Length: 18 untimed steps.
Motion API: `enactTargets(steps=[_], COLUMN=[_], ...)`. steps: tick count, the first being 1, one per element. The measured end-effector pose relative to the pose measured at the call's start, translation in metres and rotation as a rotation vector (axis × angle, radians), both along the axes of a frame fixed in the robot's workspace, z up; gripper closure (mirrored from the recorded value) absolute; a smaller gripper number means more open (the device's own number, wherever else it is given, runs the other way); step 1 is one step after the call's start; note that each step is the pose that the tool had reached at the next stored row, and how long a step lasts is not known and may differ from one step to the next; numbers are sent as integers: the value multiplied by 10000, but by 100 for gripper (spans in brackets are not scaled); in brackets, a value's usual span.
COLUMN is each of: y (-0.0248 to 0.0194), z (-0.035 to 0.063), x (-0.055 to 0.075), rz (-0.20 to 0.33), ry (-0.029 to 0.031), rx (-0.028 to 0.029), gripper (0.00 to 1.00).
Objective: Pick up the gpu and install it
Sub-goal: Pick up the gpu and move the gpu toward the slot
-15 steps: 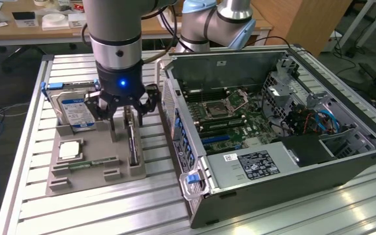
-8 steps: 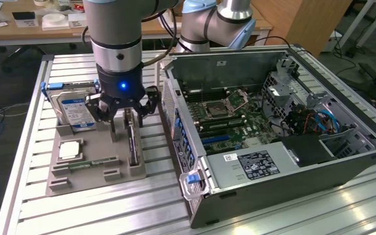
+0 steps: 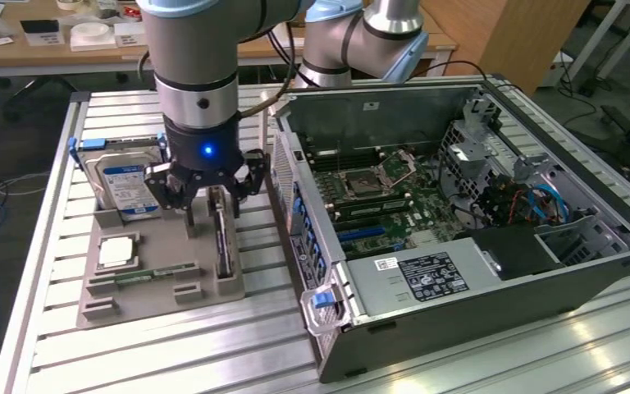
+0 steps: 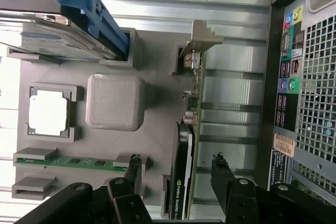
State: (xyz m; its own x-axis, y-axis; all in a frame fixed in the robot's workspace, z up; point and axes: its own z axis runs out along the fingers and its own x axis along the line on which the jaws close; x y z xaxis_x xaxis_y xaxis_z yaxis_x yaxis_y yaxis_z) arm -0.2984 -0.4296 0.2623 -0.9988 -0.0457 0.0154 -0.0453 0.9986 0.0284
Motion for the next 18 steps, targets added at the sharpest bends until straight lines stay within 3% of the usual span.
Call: enactTargets(steps=[7, 12, 18], y=[-2, -2, -2], z=[-104, -133, -192], x=[0, 0, 2], rz=[-2, -1, -1], ry=[-33, -34, -34], rx=[-5, -81, -99], gripper=[35, 35, 35])
